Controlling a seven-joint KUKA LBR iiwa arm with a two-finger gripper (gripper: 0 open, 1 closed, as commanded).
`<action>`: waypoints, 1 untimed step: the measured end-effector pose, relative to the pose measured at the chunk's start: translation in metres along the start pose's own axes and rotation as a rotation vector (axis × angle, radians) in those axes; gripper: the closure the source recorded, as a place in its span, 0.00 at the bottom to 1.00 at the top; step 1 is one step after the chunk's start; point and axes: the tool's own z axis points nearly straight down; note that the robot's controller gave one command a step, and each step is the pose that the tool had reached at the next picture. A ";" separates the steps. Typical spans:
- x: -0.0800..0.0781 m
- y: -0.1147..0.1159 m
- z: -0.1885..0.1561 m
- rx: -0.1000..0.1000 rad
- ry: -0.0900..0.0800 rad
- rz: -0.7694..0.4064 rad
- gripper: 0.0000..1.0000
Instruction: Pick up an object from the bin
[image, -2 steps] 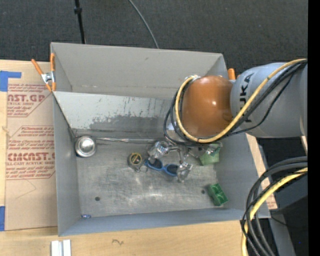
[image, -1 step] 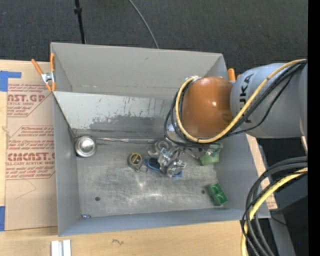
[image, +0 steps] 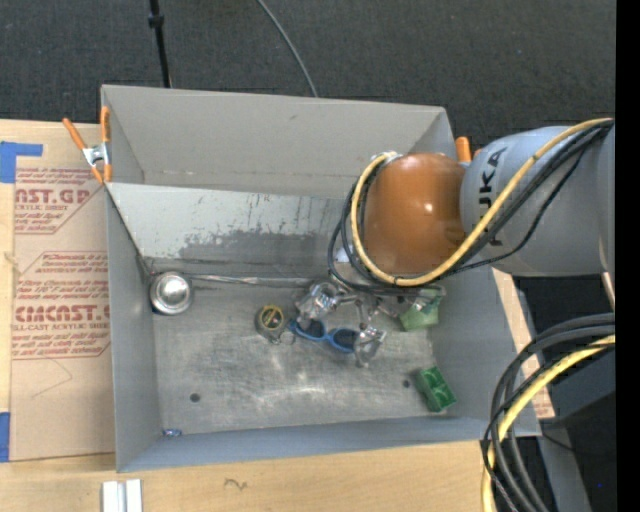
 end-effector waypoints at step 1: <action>0.001 -0.005 0.025 0.008 -0.011 -0.024 0.00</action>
Offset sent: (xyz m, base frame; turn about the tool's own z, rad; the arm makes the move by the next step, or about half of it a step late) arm -0.0015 -0.0076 -0.0304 -0.0257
